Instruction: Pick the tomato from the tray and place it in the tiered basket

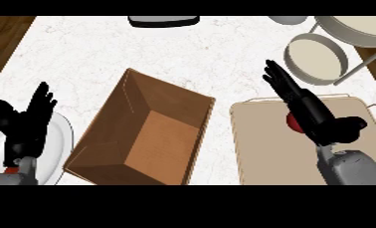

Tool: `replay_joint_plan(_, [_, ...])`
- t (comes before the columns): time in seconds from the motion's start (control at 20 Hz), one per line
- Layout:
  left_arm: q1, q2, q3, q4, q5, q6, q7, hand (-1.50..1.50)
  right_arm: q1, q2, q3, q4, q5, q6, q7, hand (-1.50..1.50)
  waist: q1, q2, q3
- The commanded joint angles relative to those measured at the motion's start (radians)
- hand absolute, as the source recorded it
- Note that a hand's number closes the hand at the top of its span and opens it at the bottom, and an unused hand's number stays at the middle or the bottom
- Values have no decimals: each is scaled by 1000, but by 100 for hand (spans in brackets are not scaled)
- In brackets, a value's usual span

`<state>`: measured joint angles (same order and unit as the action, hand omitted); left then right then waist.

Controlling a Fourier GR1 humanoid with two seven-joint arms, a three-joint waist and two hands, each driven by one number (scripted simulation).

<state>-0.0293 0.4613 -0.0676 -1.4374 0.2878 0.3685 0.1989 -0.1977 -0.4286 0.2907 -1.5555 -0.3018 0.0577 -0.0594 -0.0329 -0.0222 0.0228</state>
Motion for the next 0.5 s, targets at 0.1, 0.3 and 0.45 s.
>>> replay_joint_plan(0.1, [-41, -55, -99, -62, -34, -70, -93, 0, -16, 84, -193, 125, 2, -293, 49, -150, 5, 26, -24])
replay_joint_plan(0.3, [-80, -64, -159, -105, -16, -167, -131, 0, 14, -16, -278, 278, 161, -549, 168, -150, -38, 49, -40])
replay_joint_plan(0.45, [-74, -111, -217, -73, -9, -236, -198, 0, -96, 239, -372, 299, 75, -781, 90, -150, 28, 39, -24])
